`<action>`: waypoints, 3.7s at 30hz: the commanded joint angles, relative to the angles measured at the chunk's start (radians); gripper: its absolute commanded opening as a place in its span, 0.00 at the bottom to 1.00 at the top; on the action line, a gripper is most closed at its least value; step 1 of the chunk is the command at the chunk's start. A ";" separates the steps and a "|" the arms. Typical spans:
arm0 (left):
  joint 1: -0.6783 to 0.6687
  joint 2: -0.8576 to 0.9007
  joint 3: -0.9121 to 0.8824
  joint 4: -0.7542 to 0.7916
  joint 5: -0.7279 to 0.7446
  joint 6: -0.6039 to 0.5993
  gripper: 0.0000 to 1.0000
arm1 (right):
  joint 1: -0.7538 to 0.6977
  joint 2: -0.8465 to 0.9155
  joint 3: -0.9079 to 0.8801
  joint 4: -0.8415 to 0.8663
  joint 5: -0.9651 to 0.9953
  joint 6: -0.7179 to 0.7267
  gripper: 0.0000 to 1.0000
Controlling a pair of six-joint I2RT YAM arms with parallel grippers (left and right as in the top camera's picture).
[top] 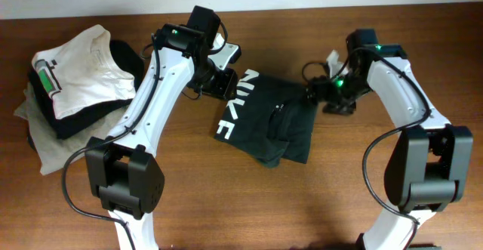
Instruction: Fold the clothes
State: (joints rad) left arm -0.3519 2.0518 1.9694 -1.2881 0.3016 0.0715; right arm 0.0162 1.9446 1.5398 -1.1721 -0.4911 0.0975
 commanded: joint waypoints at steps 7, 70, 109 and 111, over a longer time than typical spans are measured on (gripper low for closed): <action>0.002 0.015 0.008 -0.010 -0.037 0.014 0.49 | 0.275 -0.021 -0.253 0.238 -0.019 0.120 0.13; 1.066 0.417 0.711 -0.180 0.303 0.133 0.70 | -0.040 -0.222 0.113 -0.186 0.420 0.147 0.06; 0.026 -0.417 -0.338 0.001 -0.081 0.120 0.99 | 0.022 -1.524 -1.090 0.896 0.298 -0.239 0.99; 0.027 -0.417 -0.338 0.001 -0.081 0.120 0.99 | 0.022 -1.798 -1.278 0.895 0.317 -0.239 0.99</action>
State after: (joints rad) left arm -0.3260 1.6421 1.6318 -1.2926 0.2142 0.1970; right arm 0.0357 0.3645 0.4034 -0.2794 -0.2150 -0.1349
